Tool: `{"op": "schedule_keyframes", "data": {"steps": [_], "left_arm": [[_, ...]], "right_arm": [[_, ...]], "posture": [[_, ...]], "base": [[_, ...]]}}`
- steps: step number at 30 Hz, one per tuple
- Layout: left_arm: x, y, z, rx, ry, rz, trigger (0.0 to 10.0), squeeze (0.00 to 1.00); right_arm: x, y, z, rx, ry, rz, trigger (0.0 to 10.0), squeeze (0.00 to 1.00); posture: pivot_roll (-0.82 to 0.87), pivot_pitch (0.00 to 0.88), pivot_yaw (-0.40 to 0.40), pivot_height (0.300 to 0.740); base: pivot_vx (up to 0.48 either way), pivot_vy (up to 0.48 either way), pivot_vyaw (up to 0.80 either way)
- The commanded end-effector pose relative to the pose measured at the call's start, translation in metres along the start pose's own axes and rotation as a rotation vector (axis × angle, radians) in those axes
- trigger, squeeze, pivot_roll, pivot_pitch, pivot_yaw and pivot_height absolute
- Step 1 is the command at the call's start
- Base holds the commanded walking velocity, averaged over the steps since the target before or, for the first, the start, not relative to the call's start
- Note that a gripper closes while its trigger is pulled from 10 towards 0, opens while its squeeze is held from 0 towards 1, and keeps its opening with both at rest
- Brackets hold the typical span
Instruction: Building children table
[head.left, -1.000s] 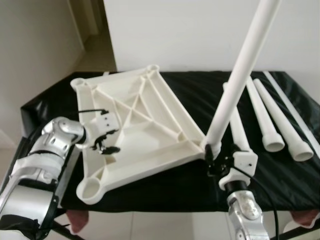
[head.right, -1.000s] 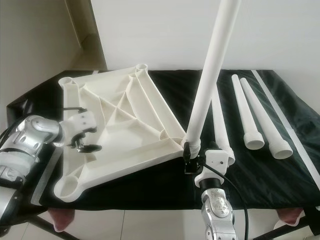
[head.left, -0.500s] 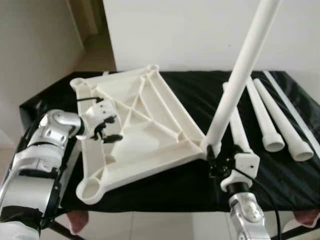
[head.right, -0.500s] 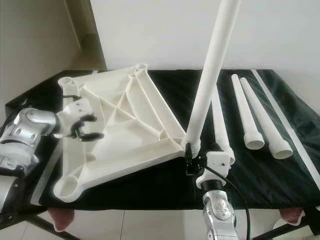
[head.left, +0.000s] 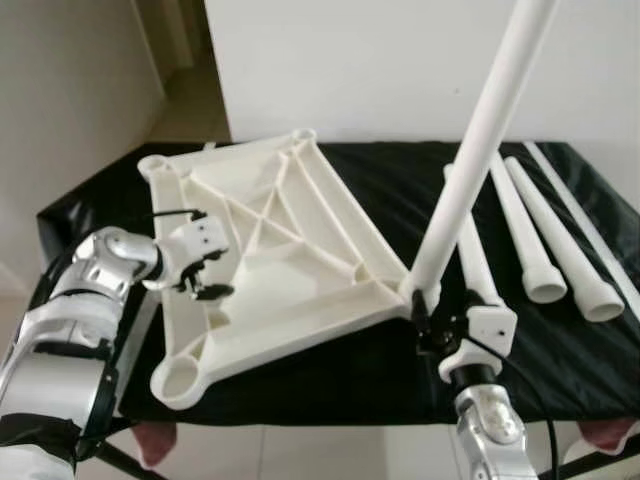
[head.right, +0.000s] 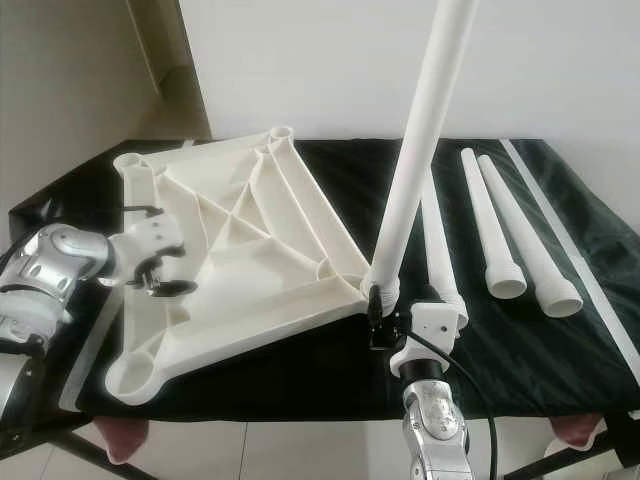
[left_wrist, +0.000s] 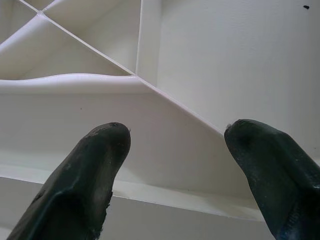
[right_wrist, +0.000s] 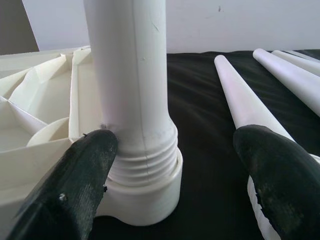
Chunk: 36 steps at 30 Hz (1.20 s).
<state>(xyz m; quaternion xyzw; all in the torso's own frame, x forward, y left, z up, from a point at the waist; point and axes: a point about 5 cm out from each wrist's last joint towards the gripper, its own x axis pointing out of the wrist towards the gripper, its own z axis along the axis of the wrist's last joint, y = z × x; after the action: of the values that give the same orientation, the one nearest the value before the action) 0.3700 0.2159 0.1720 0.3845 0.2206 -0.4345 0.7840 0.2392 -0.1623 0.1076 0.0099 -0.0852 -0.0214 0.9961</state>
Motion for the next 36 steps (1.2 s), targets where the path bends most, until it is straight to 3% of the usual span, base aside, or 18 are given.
{"op": "schedule_keyframes", "data": {"steps": [1, 3, 5, 8, 13, 16, 19, 20, 25, 28, 29, 32, 35, 36], "left_arm": [[-0.011, 0.026, -0.017, -0.012, 0.08, 0.617, 10.0, 0.0], [-0.014, 0.027, -0.019, -0.003, 0.09, 0.629, 10.0, 0.0], [-0.021, 0.031, -0.021, -0.072, 0.058, 0.654, 10.0, 0.0], [-0.028, 0.037, -0.022, -0.106, 0.043, 0.692, 10.0, 0.0], [-0.032, 0.037, -0.027, -0.072, 0.085, 0.696, 10.0, 0.0], [-0.026, 0.03, -0.031, -0.049, 0.104, 0.663, 10.0, 0.0], [-0.025, 0.029, -0.033, -0.081, 0.093, 0.676, 10.0, 0.0], [-0.022, 0.025, -0.035, -0.042, 0.116, 0.64, 10.0, 0.0], [-0.016, 0.021, -0.032, -0.025, 0.1, 0.589, 10.0, 0.0], [0.002, 0.008, -0.018, 0.009, 0.015, 0.477, 10.0, 0.0], [0.002, 0.008, -0.018, 0.009, 0.015, 0.477, 10.0, 0.0], [0.022, -0.013, 0.002, 0.075, -0.073, 0.307, 10.0, 0.0], [0.035, -0.044, 0.014, 0.147, -0.123, 0.037, 10.0, 0.0], [0.035, -0.044, 0.014, 0.147, -0.123, 0.037, 10.0, 0.0]], "right_arm": [[-0.003, -0.004, -0.003, -0.006, 0.017, -0.013, 10.0, 0.0], [-0.003, -0.003, -0.003, -0.005, 0.016, -0.01, 10.0, 0.0], [-0.003, -0.003, -0.003, -0.002, 0.015, -0.008, 10.0, 0.0], [-0.003, -0.002, -0.003, 0.0, 0.016, -0.007, 10.0, 0.0], [-0.002, -0.002, -0.003, 0.003, 0.017, -0.002, 10.0, 0.0], [0.0, -0.001, -0.003, 0.004, 0.015, 0.004, 10.0, 0.0], [0.002, -0.001, -0.001, 0.003, 0.011, 0.006, 10.0, 0.0], [0.005, -0.001, 0.0, 0.003, 0.004, 0.016, 10.0, 0.0], [0.007, -0.001, 0.001, 0.0, 0.0, 0.024, 10.0, 0.0], [0.018, 0.0, 0.003, -0.006, 0.003, 0.066, 10.0, 0.0], [0.018, 0.0, 0.003, -0.006, 0.003, 0.066, 10.0, 0.0], [0.033, 0.003, 0.003, -0.012, 0.024, 0.141, 10.0, 0.0], [0.051, 0.004, 0.008, -0.024, 0.017, 0.191, 10.0, 0.0], [0.051, 0.004, 0.008, -0.024, 0.017, 0.191, 10.0, 0.0]], "posture": [[-0.05, 0.0, 0.021, 0.74], [-0.05, 0.0, 0.021, 0.74], [-0.05, 0.0, 0.021, 0.74], [-0.05, 0.0, 0.021, 0.74], [-0.04, 0.0, 0.017, 0.74], [-0.04, 0.0, 0.015, 0.74], [-0.04, 0.0, 0.014, 0.74], [-0.04, 0.0, 0.017, 0.74], [-0.03, 0.0, 0.018, 0.74], [-0.03, 0.0, 0.021, 0.74], [-0.03, 0.0, 0.021, 0.74], [-0.04, 0.0, 0.025, 0.74], [-0.03, 0.0, 0.025, 0.74], [-0.03, 0.0, 0.025, 0.74]], "base": [[0.0, 0.0, 0.0], [0.0, 0.0, 0.0], [0.0, 0.0, 0.0], [0.0, 0.0, 0.0], [0.0, 0.0, 0.0], [0.0, 0.0, 0.0], [0.0, 0.0, 0.0], [0.0, 0.0, 0.0], [0.0, 0.0, 0.0], [0.0, 0.0, 0.0], [0.0, 0.0, 0.0], [0.0, 0.0, 0.0], [0.0, 0.0, 0.0], [0.0, 0.0, 0.0]]}}
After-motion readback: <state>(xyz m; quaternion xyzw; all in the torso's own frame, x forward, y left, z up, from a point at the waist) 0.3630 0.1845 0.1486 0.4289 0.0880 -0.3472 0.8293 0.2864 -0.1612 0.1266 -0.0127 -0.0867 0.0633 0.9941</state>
